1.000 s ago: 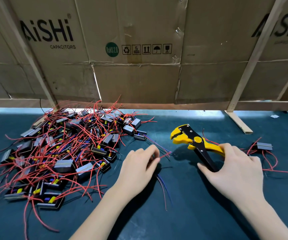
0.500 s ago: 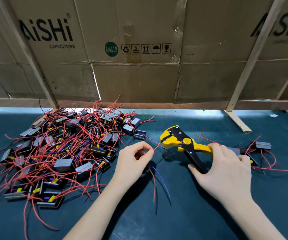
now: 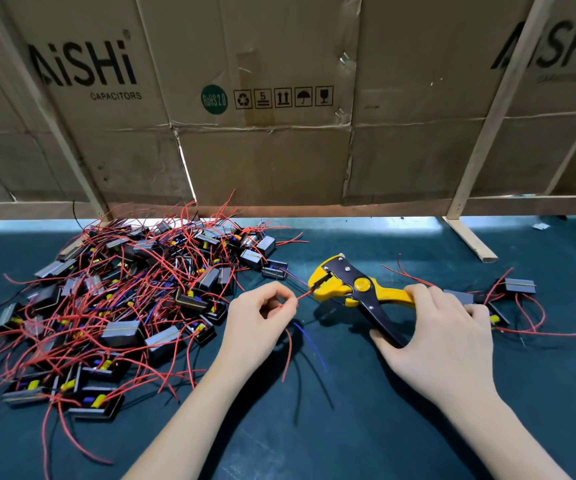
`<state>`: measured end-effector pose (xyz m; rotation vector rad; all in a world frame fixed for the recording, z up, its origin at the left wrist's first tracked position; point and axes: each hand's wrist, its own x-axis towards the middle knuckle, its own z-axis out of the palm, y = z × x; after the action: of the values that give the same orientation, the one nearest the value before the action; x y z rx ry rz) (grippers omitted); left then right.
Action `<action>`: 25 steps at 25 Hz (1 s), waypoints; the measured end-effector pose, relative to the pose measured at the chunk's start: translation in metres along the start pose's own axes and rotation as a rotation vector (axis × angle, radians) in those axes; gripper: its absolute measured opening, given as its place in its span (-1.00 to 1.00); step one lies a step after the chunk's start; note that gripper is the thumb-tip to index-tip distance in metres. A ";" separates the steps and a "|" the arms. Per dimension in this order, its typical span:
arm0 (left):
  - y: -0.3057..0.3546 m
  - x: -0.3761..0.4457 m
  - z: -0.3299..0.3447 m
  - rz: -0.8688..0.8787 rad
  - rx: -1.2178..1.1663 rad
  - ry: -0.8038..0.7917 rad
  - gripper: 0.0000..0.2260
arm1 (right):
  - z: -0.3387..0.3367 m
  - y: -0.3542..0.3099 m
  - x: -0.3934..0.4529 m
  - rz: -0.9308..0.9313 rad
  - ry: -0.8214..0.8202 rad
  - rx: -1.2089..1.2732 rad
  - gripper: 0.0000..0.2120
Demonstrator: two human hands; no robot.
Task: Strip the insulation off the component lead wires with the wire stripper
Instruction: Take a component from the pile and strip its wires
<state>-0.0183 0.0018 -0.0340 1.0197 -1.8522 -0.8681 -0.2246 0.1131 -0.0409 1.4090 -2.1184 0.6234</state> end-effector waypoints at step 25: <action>0.000 -0.001 0.000 0.037 0.009 -0.031 -0.88 | -0.010 -0.002 0.002 0.009 0.058 0.017 -0.57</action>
<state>-0.0180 0.0025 -0.0339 0.9800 -1.8969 -0.8588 -0.2223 0.1169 -0.0319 1.3753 -2.0800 0.6794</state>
